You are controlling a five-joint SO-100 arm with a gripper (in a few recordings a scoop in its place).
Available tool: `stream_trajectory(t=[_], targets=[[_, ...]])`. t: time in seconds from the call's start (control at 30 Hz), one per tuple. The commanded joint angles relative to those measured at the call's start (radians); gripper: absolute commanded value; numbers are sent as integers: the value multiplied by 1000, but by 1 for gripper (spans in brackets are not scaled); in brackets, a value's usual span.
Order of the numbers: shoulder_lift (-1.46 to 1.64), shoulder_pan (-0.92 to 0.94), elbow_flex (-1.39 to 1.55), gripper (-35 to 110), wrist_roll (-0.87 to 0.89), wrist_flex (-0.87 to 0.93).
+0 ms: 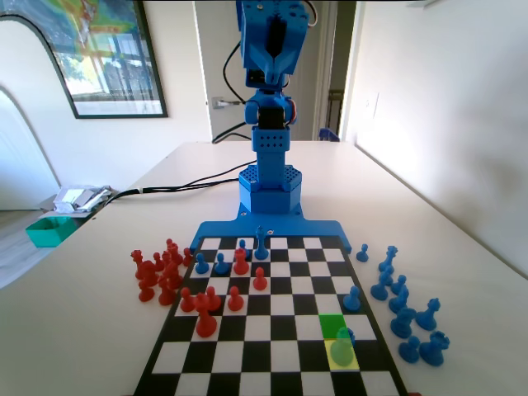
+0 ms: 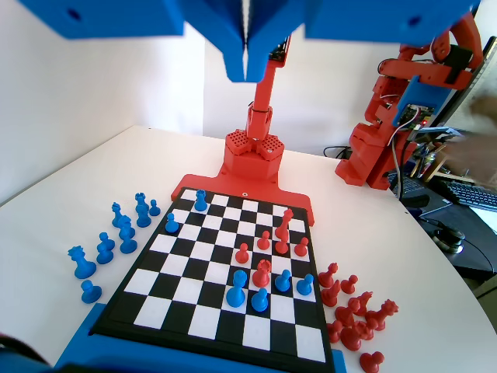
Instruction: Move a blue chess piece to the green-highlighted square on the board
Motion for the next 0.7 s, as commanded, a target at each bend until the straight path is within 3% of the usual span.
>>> stream_trajectory(t=[0.0,0.53,0.67], targets=[[20,8,0,2,-12,-17],[20,8,0,2,-12,-17],[20,6,0,8,-12,-17]])
